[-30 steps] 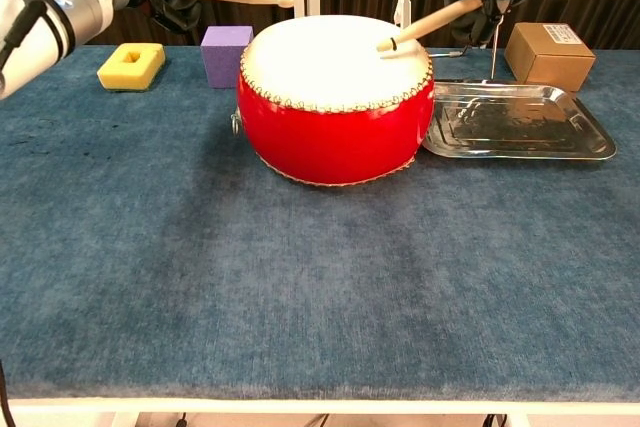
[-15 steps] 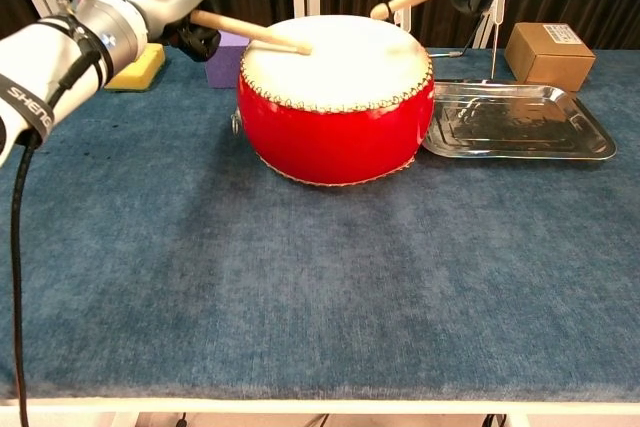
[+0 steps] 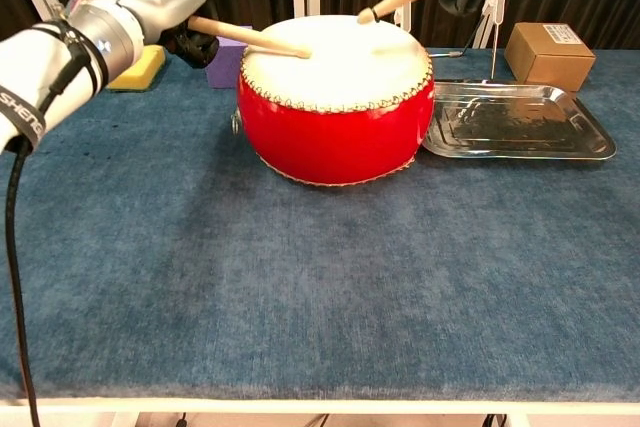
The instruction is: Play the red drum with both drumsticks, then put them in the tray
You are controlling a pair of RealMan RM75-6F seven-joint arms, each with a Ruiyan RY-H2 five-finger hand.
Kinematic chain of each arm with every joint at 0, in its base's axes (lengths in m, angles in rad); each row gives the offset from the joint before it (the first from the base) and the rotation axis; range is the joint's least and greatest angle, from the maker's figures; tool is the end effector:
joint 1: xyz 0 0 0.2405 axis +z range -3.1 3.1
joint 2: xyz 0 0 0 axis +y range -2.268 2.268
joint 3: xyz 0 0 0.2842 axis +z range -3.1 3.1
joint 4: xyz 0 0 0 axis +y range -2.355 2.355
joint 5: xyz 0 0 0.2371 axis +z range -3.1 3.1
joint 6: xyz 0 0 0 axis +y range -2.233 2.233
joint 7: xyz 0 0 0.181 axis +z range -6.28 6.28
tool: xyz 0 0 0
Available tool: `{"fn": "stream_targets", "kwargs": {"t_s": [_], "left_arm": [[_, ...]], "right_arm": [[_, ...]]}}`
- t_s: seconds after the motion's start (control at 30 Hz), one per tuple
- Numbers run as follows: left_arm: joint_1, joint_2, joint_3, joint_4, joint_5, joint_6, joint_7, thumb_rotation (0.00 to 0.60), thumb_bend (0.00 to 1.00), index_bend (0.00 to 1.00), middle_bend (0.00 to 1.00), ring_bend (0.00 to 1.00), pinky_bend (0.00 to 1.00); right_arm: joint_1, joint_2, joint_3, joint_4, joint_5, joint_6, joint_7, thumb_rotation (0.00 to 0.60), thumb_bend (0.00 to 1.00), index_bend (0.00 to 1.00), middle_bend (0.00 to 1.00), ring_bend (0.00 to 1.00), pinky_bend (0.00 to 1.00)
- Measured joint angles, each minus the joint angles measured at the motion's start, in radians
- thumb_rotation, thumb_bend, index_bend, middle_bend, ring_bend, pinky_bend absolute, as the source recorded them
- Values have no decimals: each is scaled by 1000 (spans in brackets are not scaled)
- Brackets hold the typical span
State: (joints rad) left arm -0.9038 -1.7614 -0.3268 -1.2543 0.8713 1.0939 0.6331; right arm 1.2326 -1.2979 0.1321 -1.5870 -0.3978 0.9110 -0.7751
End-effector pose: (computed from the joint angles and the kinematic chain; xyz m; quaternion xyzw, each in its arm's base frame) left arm -0.1072 0.4657 -0.0651 -0.6847 -0.3303 -0.3717 0.5328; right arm -0.0662 -0.4927 0.0239 0.7719 -0.2936 0.2464 0.5073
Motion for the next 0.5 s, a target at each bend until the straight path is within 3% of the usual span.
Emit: {"fn": "stream_targets", "kwargs": {"t_s": [0.1,0.33,0.5], "left_arm": [[8,7,-6,-10,10,21,-18,600,712,1000,1000,1000,1000],[37,110,-33,-144,37,72,-49,600,712,1000,1000,1000,1000],[25,63,-7,-90,16,34,-31,600,712,1000,1000,1000,1000]], "right_arm": [[-5,7,1,4,-15,-9,14,600,918,1000,1000,1000,1000],[18,-104,-70,119,40,-32,-100,600,918,1000,1000,1000,1000],[13,-65,-29,68,15,-2,-50,600,919,1000,1000,1000,1000]]}}
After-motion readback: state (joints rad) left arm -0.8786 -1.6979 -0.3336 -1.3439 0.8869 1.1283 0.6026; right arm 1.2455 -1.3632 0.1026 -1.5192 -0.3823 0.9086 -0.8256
